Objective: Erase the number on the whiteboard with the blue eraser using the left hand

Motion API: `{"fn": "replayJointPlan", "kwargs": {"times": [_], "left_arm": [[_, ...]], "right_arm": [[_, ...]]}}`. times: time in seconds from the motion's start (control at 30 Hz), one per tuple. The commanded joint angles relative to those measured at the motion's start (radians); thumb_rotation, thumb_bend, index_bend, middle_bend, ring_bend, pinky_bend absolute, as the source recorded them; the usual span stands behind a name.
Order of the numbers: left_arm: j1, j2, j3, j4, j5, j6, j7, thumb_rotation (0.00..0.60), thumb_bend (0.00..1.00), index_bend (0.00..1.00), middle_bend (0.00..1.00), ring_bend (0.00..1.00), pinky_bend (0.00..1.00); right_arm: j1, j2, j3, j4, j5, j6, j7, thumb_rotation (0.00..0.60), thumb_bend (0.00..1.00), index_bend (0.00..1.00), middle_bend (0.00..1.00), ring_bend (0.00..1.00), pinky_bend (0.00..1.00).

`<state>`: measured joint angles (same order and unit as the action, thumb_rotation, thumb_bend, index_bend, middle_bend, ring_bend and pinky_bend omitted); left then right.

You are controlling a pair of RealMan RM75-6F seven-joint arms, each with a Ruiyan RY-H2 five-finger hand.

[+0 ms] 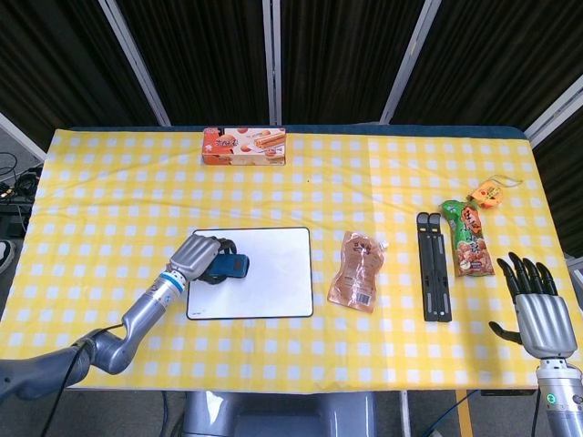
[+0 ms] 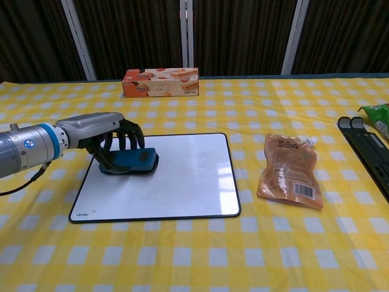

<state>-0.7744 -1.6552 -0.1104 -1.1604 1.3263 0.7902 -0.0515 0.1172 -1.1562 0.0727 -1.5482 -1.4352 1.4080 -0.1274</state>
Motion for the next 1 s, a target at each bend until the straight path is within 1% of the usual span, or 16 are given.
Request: {"fn": "replayJointPlan", "kwargs": {"times": [0.03, 0.27, 0.4, 0.47, 0.7, 0.93, 1.0], "left_arm": [[0.001, 0.010, 0.014, -0.032, 0.024, 0.007, -0.021, 0.600, 0.33, 0.56, 0.38, 0.47, 0.53], [0.001, 0.023, 0.045, -0.100, 0.068, 0.010, -0.042, 0.600, 0.33, 0.56, 0.38, 0.47, 0.53], [-0.005, 0.026, 0.054, -0.134, 0.071, -0.013, -0.065, 0.600, 0.33, 0.56, 0.38, 0.47, 0.53], [-0.008, 0.027, 0.052, -0.134, 0.065, -0.019, -0.068, 0.600, 0.33, 0.56, 0.38, 0.47, 0.53], [-0.001, 0.032, 0.040, -0.071, 0.033, -0.018, -0.068, 0.600, 0.33, 0.56, 0.38, 0.48, 0.53], [0.011, 0.023, 0.025, 0.030, -0.011, -0.039, -0.110, 0.600, 0.33, 0.56, 0.38, 0.48, 0.53], [0.014, 0.024, 0.025, 0.043, -0.011, -0.039, -0.122, 0.600, 0.33, 0.56, 0.38, 0.48, 0.53]], "right_arm": [[0.000, 0.000, 0.000, -0.001, 0.000, 0.001, -0.001, 0.600, 0.00, 0.00, 0.00, 0.00, 0.00], [-0.001, 0.000, -0.002, -0.001, -0.001, 0.001, -0.003, 0.600, 0.00, 0.00, 0.00, 0.00, 0.00], [-0.002, 0.000, -0.002, -0.001, -0.001, 0.002, -0.003, 0.600, 0.00, 0.00, 0.00, 0.00, 0.00], [-0.002, 0.001, -0.002, -0.001, -0.001, 0.003, -0.002, 0.600, 0.00, 0.00, 0.00, 0.00, 0.00], [-0.004, 0.003, 0.000, 0.001, 0.002, 0.004, 0.004, 0.600, 0.00, 0.00, 0.00, 0.00, 0.00], [-0.001, -0.001, -0.002, 0.000, -0.001, 0.001, -0.006, 0.600, 0.00, 0.00, 0.00, 0.00, 0.00], [0.000, -0.003, -0.002, -0.001, -0.002, 0.000, -0.011, 0.600, 0.00, 0.00, 0.00, 0.00, 0.00]]}}
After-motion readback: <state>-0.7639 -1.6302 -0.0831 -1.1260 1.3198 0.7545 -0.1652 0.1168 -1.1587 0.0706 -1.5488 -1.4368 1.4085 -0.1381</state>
